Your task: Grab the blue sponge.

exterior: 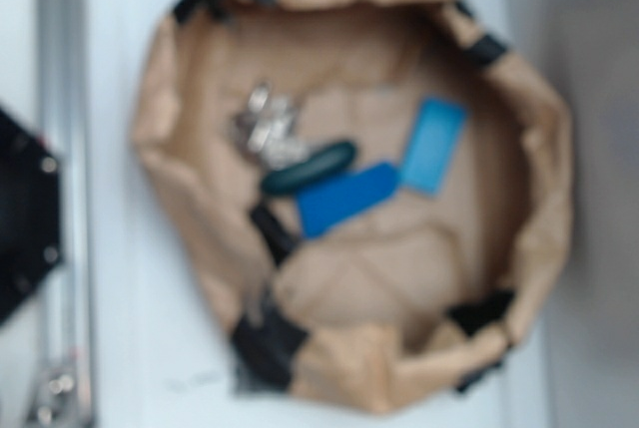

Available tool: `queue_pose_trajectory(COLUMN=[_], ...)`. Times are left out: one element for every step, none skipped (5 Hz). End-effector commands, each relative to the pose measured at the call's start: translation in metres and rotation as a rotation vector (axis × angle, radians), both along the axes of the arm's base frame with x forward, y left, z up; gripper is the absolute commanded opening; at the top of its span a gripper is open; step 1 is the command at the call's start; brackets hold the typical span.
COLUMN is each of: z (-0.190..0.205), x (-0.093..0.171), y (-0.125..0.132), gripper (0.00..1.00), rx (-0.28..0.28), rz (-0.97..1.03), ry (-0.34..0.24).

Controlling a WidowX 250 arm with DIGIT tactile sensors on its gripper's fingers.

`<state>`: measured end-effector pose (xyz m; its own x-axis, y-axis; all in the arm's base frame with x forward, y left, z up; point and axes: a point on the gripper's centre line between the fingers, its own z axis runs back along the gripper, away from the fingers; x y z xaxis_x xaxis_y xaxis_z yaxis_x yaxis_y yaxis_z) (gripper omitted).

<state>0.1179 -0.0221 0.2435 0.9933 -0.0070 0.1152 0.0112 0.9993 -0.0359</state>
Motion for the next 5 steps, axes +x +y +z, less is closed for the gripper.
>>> queue_pose_trajectory(z=[0.000, -0.029, -0.057, -0.097, -0.143], x=[0.000, 0.050, 0.099, 0.133, 0.149], y=[0.000, 0.006, 0.018, 0.030, 0.039], gripper=[1.00, 1.00, 1.00, 1.00, 1.00], rx=[0.000, 0.013, -0.036, -0.042, -0.071], rz=[0.000, -0.016, -0.017, -0.055, -0.056], ry=[0.000, 0.031, 0.064, 0.089, 0.140])
